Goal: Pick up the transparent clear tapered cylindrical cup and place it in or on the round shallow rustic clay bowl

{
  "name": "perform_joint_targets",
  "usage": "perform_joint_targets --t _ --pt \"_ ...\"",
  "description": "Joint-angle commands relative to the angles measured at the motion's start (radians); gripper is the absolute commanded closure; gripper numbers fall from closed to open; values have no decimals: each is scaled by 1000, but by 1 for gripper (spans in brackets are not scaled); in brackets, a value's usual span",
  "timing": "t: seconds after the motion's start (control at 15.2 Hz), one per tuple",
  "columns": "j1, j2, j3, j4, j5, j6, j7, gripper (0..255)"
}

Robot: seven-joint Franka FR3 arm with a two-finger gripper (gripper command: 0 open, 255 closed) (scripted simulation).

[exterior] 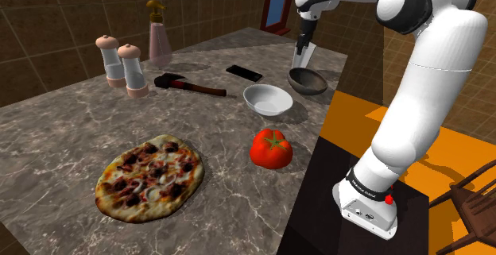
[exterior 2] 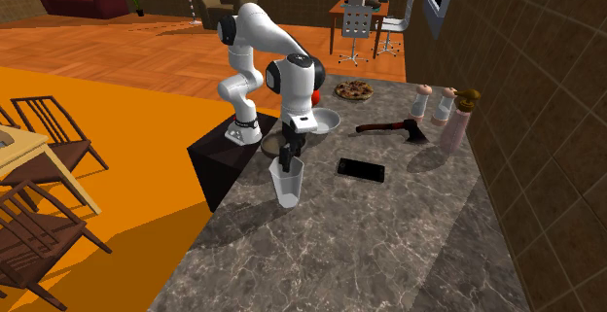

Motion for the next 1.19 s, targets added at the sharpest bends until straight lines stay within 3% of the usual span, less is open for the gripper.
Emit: perform_joint_targets --t 0.0,0.2,0.26,0.86,1.12 --pt "0 0 0 -1 0 1 0 0" --pt "0 0 0 -1 0 1 0 0" --pt "0 0 0 -1 0 1 0 255" --pt "0 0 0 -1 0 1 0 255" --pt "0 -6 -1 45 -1 -51 -3 255"
